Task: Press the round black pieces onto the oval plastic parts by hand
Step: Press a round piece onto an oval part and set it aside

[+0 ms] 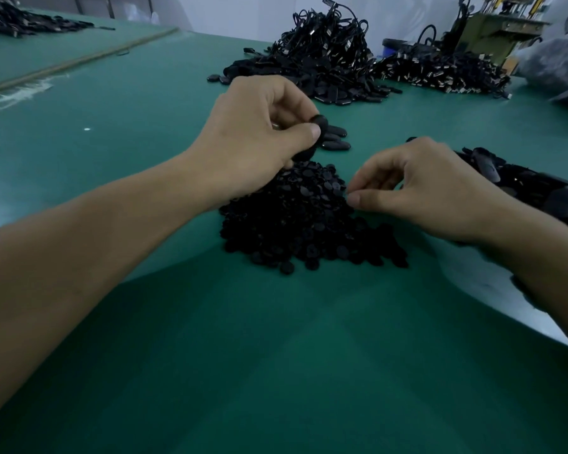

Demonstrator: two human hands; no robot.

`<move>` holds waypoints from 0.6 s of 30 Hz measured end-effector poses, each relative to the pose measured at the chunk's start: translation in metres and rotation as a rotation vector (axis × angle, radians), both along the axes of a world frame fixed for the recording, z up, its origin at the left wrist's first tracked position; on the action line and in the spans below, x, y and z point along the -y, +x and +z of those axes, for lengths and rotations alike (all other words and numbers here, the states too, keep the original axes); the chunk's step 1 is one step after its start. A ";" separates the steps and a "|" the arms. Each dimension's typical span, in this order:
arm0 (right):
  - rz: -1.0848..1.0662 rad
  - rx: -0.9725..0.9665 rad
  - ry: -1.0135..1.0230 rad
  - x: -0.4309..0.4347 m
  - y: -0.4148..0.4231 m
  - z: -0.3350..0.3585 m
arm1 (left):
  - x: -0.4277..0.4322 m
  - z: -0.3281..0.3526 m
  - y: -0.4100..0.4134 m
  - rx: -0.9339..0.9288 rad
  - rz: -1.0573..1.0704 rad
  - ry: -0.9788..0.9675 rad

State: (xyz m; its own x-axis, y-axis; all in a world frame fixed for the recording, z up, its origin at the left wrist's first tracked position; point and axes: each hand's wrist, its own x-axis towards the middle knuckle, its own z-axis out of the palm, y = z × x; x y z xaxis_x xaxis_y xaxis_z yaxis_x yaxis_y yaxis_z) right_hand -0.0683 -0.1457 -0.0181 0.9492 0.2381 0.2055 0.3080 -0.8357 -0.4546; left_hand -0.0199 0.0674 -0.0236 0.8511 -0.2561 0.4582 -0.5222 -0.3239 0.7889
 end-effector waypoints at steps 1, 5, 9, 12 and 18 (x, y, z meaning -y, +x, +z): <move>0.004 -0.008 -0.017 0.000 0.000 0.000 | 0.000 0.000 0.001 -0.008 0.004 -0.009; 0.011 -0.058 0.008 -0.001 0.002 0.000 | 0.000 0.002 0.000 0.010 0.018 -0.024; 0.007 -0.149 0.038 -0.002 0.004 0.000 | 0.001 0.004 -0.004 0.026 0.024 -0.014; -0.005 -0.180 0.026 -0.001 0.004 0.000 | 0.002 0.003 -0.005 -0.045 0.014 -0.058; -0.043 -0.012 0.159 0.001 0.002 0.000 | 0.001 0.005 -0.006 -0.163 -0.068 -0.171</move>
